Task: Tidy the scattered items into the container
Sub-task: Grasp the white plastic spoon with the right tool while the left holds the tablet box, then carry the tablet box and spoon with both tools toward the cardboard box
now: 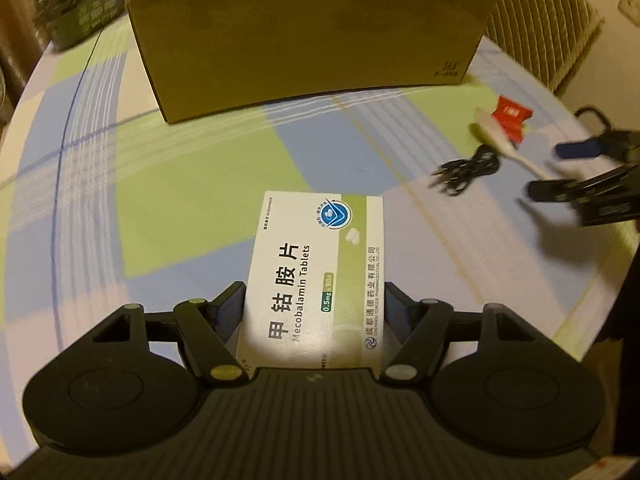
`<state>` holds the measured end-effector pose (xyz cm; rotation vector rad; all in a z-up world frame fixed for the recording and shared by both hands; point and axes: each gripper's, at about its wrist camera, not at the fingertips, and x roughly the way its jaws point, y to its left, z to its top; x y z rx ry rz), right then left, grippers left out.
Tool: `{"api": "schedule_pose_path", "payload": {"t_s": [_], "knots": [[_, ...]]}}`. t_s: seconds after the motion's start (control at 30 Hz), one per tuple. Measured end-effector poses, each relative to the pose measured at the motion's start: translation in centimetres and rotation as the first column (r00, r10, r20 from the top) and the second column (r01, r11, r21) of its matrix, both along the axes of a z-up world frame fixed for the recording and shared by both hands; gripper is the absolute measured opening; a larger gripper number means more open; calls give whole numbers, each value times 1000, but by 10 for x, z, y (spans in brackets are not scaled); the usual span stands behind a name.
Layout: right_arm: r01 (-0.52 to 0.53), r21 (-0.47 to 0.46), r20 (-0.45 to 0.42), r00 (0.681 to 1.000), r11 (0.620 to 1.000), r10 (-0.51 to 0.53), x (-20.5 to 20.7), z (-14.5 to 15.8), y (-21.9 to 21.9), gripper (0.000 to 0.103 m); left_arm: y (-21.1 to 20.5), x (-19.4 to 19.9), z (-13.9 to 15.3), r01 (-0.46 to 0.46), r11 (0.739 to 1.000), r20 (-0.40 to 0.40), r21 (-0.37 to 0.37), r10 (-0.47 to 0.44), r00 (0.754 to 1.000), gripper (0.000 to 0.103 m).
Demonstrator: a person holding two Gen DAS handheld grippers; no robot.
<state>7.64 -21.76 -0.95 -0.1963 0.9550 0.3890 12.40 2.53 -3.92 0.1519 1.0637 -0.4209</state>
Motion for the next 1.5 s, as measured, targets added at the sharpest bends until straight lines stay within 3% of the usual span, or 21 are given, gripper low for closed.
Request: {"api": "schedule_pose_path", "payload": {"t_s": [0.07,0.1,0.13,0.17,0.2,0.57,0.63,0.7,0.73,0.9,1.27,1.37,1.5], "knots": [[10,9,3,1000,1000,-10,1,0,-4,45,-7,-10,-1,-8,1000,3,-12,8,1000,68],[10,9,8,1000,1000,-11,1,0,-6,33,-12,-14,-1,-6,1000,5,-14,6,1000,68],[9,10,11,1000,1000,-9,-1,1,-7,14,-17,-18,-2,-2,1000,9,-10,2,1000,68],[8,9,13,1000,1000,-9,-2,1,-7,5,-21,-22,-2,5,1000,15,-3,-5,1000,68],[6,11,11,1000,1000,-6,-5,2,-8,5,-25,-25,-4,11,1000,21,4,-11,1000,68],[-8,83,-56,998,997,13,-49,8,-10,6,-47,-39,-4,11,999,28,-31,-10,1000,68],[-15,65,-32,999,998,17,-52,8,-9,16,-48,-42,-4,7,999,30,-32,-6,1000,68],[-6,62,-16,1000,998,7,-50,9,-10,57,-48,-44,-4,3,999,29,-38,-2,1000,68],[-1,68,-6,1000,998,2,-49,10,-10,61,-48,-45,-4,-1,999,29,-40,2,1000,68],[-17,34,59,998,999,15,-37,10,0,61,-42,-45,-2,-36,998,38,-53,38,999,67],[-29,18,107,994,999,27,-24,-7,18,60,-46,-38,-3,-55,997,51,-56,58,997,67],[-26,28,118,993,999,23,-22,-8,19,54,-48,-37,-5,-49,998,50,-47,52,997,67],[-22,44,128,992,999,16,-22,-9,17,37,-48,-38,-7,-50,998,51,-40,52,997,67]]}}
